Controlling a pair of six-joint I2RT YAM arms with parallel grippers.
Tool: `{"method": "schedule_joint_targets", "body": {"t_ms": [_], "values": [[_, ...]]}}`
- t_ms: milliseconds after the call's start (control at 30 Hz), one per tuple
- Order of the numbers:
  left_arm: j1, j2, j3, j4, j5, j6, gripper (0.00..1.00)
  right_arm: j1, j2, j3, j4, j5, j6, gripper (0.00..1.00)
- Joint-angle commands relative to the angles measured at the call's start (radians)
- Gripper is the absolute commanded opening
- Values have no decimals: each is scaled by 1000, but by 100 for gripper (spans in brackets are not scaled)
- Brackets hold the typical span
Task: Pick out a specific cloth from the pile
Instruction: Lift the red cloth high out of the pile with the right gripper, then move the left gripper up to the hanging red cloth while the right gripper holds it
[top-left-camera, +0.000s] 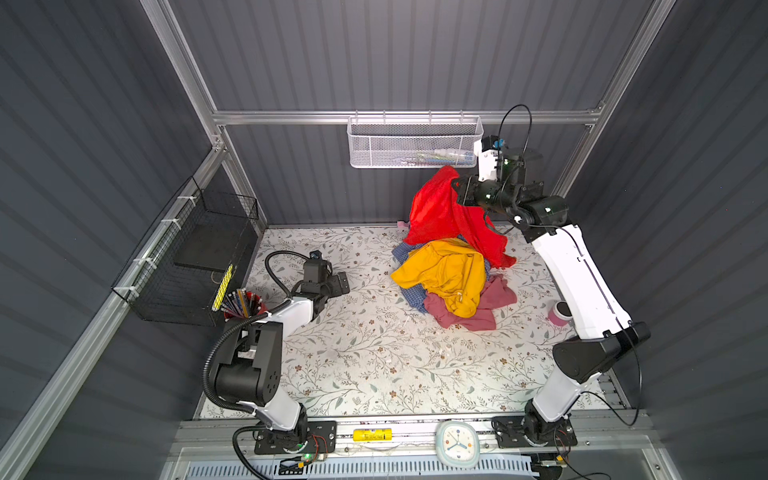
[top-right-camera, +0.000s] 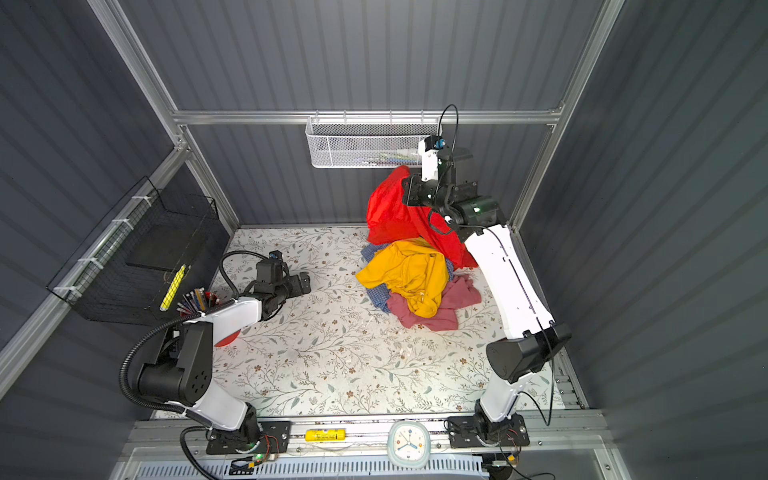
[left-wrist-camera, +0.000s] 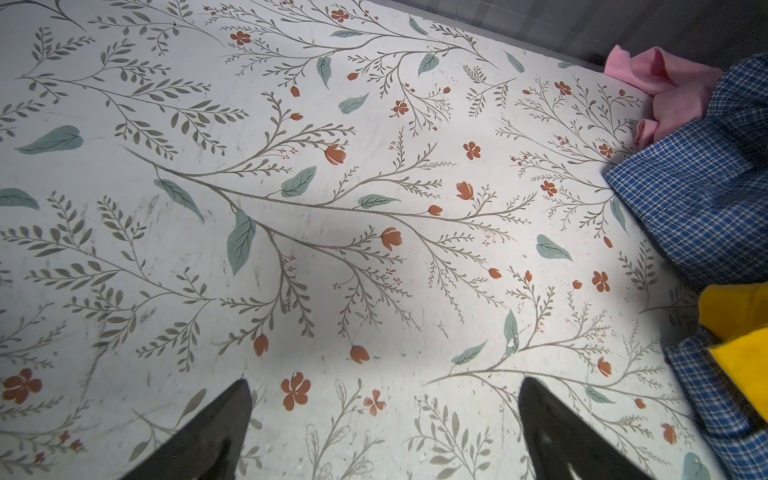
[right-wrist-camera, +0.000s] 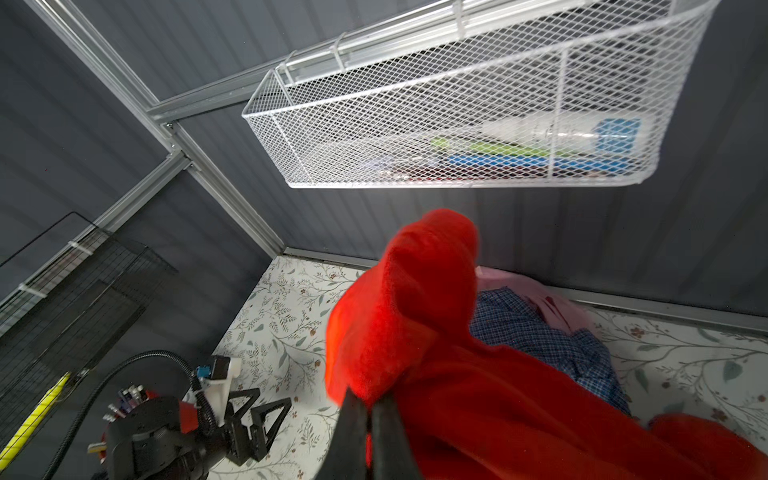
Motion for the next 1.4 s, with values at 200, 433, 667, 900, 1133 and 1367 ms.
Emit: {"method": "schedule_joint_targets", "body": {"t_ms": [200, 433, 667, 900, 1133, 1367], "values": [[-29, -12, 26, 33, 74, 12, 100, 11, -12, 77, -3, -114, 40, 0], [-135, -24, 214, 87, 239, 30, 100, 20, 58, 281, -5, -194, 100, 0], [-225, 6, 396, 252, 484, -34, 100, 22, 74, 306, 35, -216, 137, 0], [-272, 77, 526, 415, 647, -127, 100, 22, 67, 286, 32, -226, 126, 0], [-282, 225, 714, 610, 827, -311, 100, 18, 53, 250, 12, -222, 104, 0], [-301, 307, 805, 708, 871, -395, 100, -4, -9, 119, 49, -255, 124, 0]]}}
